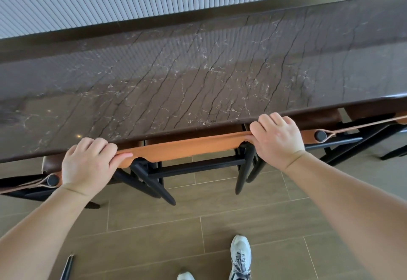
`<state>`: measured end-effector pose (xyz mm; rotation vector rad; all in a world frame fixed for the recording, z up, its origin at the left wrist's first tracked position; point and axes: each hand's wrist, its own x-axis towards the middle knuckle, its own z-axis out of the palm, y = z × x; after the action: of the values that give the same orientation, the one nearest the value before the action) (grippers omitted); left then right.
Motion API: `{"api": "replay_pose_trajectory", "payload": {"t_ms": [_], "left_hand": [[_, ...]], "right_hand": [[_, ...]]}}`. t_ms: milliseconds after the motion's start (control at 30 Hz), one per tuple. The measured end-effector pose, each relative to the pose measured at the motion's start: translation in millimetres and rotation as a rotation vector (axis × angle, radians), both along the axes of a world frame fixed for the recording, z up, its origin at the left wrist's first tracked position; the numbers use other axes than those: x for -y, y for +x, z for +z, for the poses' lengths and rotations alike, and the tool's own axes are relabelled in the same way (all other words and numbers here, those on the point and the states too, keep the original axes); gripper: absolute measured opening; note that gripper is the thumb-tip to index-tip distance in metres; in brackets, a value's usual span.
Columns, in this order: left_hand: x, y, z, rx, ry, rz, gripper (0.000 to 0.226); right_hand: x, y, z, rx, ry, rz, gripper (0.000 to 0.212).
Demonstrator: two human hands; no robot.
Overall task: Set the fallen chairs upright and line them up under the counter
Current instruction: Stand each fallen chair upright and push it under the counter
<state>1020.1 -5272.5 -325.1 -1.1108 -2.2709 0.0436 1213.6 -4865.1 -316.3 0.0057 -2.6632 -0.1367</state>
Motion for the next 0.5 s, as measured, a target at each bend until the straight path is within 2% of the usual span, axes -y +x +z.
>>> {"api": "replay_pose_trajectory", "payload": {"t_ms": [333,500], "left_hand": [[11.5,-15.1,-2.4,0.072,-0.019,0.068,0.049],[-10.2,3.7,-4.6,0.112,-0.028,0.06,0.05]], "right_hand": [[18.8,-11.7,-1.2,0.002,0.012,0.016,0.025],[-3.0,-15.2,-2.3,0.062,-0.031,-0.085,0.024]]}}
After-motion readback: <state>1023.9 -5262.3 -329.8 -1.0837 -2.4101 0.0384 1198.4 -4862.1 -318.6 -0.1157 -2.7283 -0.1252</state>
